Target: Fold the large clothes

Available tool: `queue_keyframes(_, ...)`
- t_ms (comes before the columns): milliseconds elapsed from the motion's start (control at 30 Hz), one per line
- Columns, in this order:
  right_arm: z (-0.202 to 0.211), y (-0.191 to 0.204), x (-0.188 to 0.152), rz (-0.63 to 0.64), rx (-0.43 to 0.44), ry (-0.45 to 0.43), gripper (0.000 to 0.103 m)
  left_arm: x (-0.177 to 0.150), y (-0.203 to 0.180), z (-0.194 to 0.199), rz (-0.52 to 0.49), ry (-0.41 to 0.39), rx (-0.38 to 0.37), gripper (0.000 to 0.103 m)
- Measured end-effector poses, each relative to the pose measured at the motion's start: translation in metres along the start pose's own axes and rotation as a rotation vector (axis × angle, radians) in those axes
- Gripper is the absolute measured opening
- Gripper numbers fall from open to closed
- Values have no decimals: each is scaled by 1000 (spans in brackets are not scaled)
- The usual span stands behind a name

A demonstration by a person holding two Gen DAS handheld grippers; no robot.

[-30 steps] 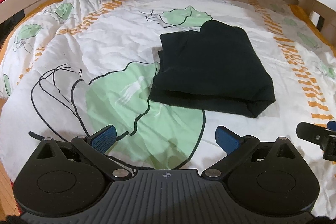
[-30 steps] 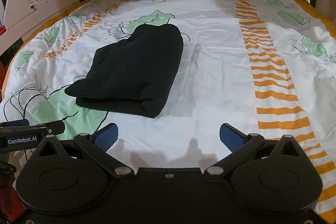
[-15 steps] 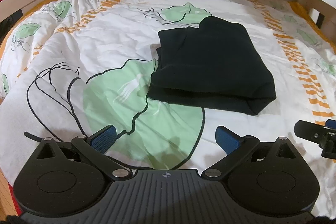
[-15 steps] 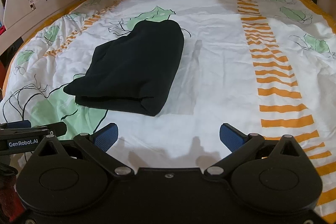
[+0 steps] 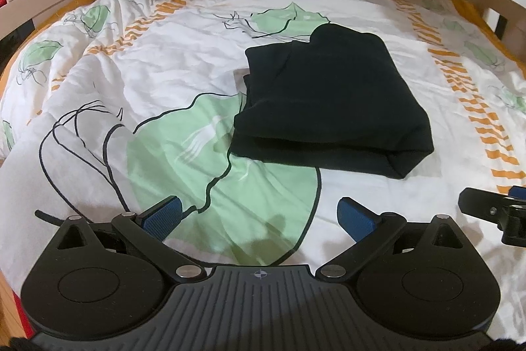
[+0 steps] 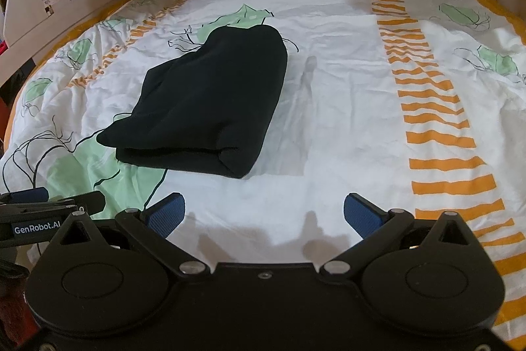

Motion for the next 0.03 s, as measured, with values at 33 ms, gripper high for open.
queue_keyframes(33, 0, 0, 0, 0, 0, 0, 102, 0, 0, 0, 1, 1, -3, 102)
Point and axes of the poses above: each gripper's, at about its wrist camera, not at the fingertips, and z roughly against the way its jaws point, y to its left, x to its top, the point moved 9 cm from there along -z, roughly the way its jaws point, and after that the axes turned 9 degrees about -z, right-handed, at the moved point
